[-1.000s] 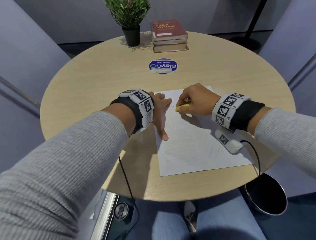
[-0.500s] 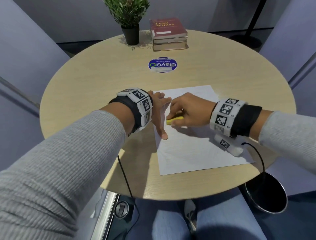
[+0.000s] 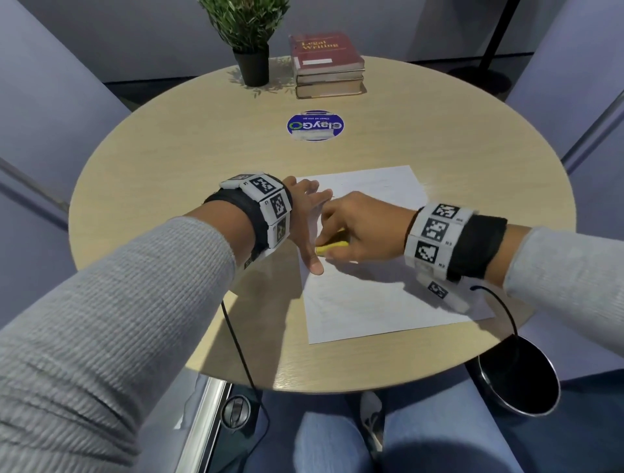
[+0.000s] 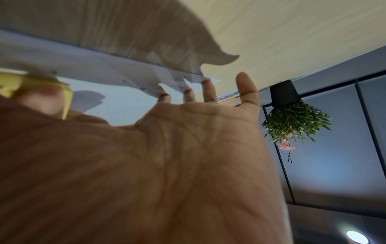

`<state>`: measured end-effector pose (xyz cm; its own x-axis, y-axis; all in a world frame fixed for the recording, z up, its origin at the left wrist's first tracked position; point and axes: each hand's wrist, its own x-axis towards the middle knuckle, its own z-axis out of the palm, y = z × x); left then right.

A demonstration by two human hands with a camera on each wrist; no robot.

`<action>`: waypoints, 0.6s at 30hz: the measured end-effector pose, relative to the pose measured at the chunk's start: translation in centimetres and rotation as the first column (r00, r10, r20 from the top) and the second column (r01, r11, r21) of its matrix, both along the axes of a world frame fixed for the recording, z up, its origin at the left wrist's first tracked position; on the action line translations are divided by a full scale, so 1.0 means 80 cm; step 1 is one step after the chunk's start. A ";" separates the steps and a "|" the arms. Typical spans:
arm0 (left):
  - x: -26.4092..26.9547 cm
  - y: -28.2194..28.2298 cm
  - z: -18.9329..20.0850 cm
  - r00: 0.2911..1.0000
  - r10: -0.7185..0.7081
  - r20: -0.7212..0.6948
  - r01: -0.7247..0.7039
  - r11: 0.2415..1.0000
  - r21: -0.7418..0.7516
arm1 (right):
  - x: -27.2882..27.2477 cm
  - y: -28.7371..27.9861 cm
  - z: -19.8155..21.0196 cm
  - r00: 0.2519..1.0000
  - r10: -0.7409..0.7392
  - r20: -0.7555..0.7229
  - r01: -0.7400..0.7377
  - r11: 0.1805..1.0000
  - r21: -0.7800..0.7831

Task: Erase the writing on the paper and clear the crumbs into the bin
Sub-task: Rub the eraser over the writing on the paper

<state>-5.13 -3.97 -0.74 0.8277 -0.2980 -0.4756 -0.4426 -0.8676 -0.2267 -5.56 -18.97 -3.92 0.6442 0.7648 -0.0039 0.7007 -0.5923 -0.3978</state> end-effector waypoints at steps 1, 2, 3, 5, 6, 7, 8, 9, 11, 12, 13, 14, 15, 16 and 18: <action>0.000 0.000 0.000 1.000 0.002 -0.005 -0.002 1.000 0.000 | 0.003 -0.002 0.002 0.999 -0.033 -0.021 0.033 0.999 0.011; 0.000 0.000 0.000 1.000 -0.001 -0.001 0.001 1.000 -0.002 | 0.010 -0.005 0.003 0.994 -0.108 -0.022 0.108 0.994 0.020; -0.001 -0.001 0.000 1.000 -0.009 0.014 0.009 1.000 -0.002 | 0.015 -0.007 0.004 0.985 -0.169 0.010 0.169 0.985 0.014; -0.005 -0.003 0.001 0.999 -0.025 0.034 0.025 1.000 0.009 | 0.013 -0.005 0.003 0.985 -0.160 0.066 0.161 0.987 -0.008; -0.005 -0.004 0.002 0.999 -0.022 0.027 0.021 1.000 0.016 | 0.007 -0.002 0.001 0.993 -0.104 0.059 0.105 0.995 -0.007; -0.004 -0.003 0.002 1.000 -0.011 0.014 0.011 1.000 0.019 | 0.001 0.001 0.001 0.998 -0.049 0.034 0.049 0.999 -0.006; -0.003 -0.003 0.001 1.000 -0.004 0.004 0.004 1.000 0.015 | -0.002 0.001 0.003 0.999 -0.036 0.011 0.037 0.999 -0.003; -0.002 -0.001 0.000 1.000 -0.005 0.002 0.004 1.000 0.008 | 0.003 -0.001 0.005 0.997 -0.077 -0.004 0.077 0.997 0.007; -0.001 0.000 -0.001 1.000 -0.013 0.018 0.013 1.000 -0.011 | 0.012 -0.006 0.007 0.986 -0.165 0.036 0.165 0.986 0.007; -0.001 -0.001 -0.003 1.000 -0.017 0.021 0.017 1.000 -0.015 | 0.011 -0.005 0.006 0.984 -0.166 0.064 0.167 0.986 -0.004; -0.001 -0.001 -0.003 1.000 -0.014 0.016 0.015 1.000 -0.012 | 0.008 -0.005 0.003 0.988 -0.134 0.072 0.134 0.991 -0.005; 0.000 -0.001 -0.004 1.000 -0.005 0.007 0.005 1.000 -0.007 | 0.004 -0.004 0.001 0.995 -0.087 0.049 0.087 0.996 -0.002; 0.001 -0.001 -0.004 1.000 0.004 0.000 -0.004 1.000 -0.004 | -0.001 -0.004 0.002 0.999 -0.049 0.009 0.049 0.999 0.002; 0.003 0.000 -0.004 1.000 0.008 -0.004 -0.008 1.000 -0.005 | -0.002 -0.005 0.004 0.999 -0.045 -0.020 0.045 0.999 0.006; 0.005 0.000 -0.006 1.000 -0.003 -0.004 0.003 1.000 -0.021 | 0.008 -0.009 0.008 0.991 -0.129 -0.036 0.130 0.991 0.023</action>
